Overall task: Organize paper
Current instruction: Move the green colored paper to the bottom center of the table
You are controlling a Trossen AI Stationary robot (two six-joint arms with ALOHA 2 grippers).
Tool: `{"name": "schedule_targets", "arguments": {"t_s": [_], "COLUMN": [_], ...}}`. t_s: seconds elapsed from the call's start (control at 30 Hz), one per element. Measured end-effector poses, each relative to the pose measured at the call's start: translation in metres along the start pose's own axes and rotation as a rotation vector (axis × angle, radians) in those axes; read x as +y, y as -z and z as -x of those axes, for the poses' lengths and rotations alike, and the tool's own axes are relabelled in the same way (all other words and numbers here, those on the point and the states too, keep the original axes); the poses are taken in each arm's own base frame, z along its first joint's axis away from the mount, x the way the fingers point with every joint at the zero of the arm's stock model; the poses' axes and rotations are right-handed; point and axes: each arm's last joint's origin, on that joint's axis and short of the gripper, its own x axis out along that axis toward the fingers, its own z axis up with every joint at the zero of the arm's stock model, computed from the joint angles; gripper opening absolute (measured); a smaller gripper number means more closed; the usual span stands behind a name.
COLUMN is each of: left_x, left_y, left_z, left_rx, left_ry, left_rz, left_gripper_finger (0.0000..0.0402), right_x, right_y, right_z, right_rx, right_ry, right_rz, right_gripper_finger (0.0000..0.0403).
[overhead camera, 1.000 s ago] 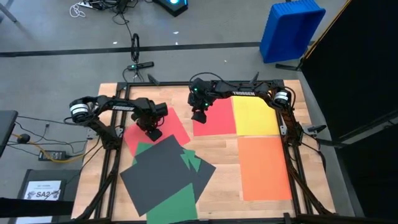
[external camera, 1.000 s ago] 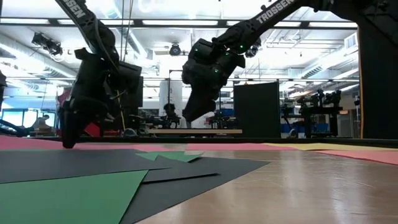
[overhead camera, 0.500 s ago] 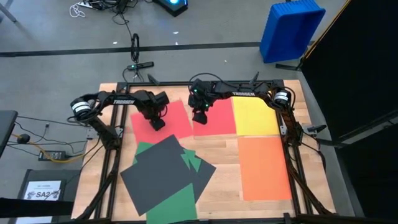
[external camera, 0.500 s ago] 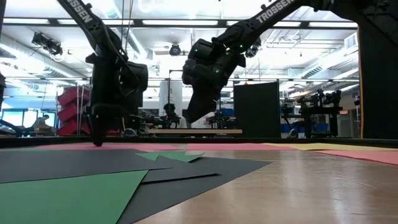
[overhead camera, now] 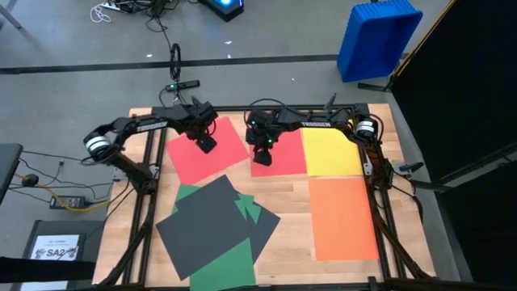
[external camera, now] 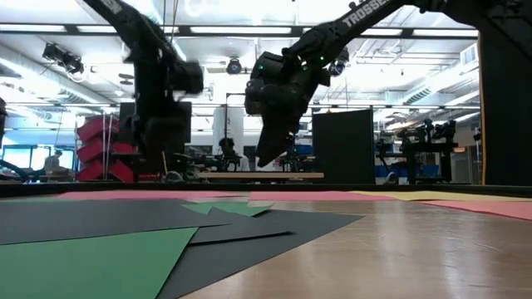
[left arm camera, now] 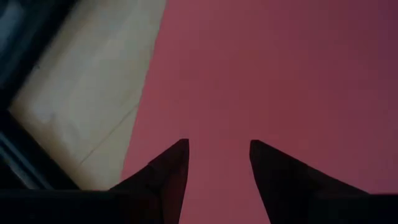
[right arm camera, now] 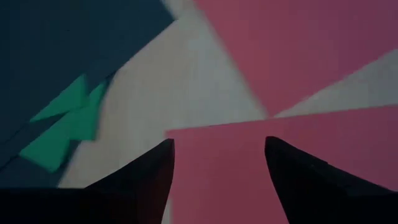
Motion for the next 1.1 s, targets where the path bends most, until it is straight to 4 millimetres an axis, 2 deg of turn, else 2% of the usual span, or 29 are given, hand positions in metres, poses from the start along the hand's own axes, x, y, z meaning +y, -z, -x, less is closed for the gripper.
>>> {"name": "schedule_targets", "arguments": {"t_s": [0.13,0.27,0.33,0.47,0.63,0.73,0.93,1.1], "left_x": [-0.018,-0.054,-0.076,-0.12,-0.157,-0.172,-0.199,-0.214], "left_y": [0.009,0.036,0.051,0.082,0.111,0.12,0.134,0.138], "left_z": [0.029,0.049,0.053,0.055,0.058,0.057,0.033,0.012], "left_rx": [-0.09,-0.115,-0.118,-0.159,-0.263,-0.315,-0.263,-0.206], "left_ry": [0.112,0.192,0.229,0.341,0.492,0.528,0.495,0.475], "left_rz": [-0.011,-0.064,-0.082,-0.127,-0.083,-0.038,-0.07,-0.099], "left_gripper_finger": [0.0156,0.0156,0.0156,0.0156,0.0156,0.0156,0.0156,0.0156], "right_x": [0.025,0.056,0.072,0.1,0.126,0.137,0.151,0.154], "right_y": [0.002,0.007,0.01,0.031,0.058,0.068,0.071,0.062], "right_z": [0.001,-0.009,-0.017,-0.043,-0.067,-0.074,-0.078,-0.062], "right_rx": [0.066,0.148,0.16,0.211,0.279,0.309,0.297,0.233], "right_ry": [-0.039,-0.08,-0.099,-0.142,-0.214,-0.21,-0.209,-0.198], "right_rz": [0.036,0.083,0.112,0.123,0.053,0.032,0.027,0.031], "right_gripper_finger": [0.0216,0.0203,0.0198,0.0189,0.0185,0.0185,0.018,0.0174]}}
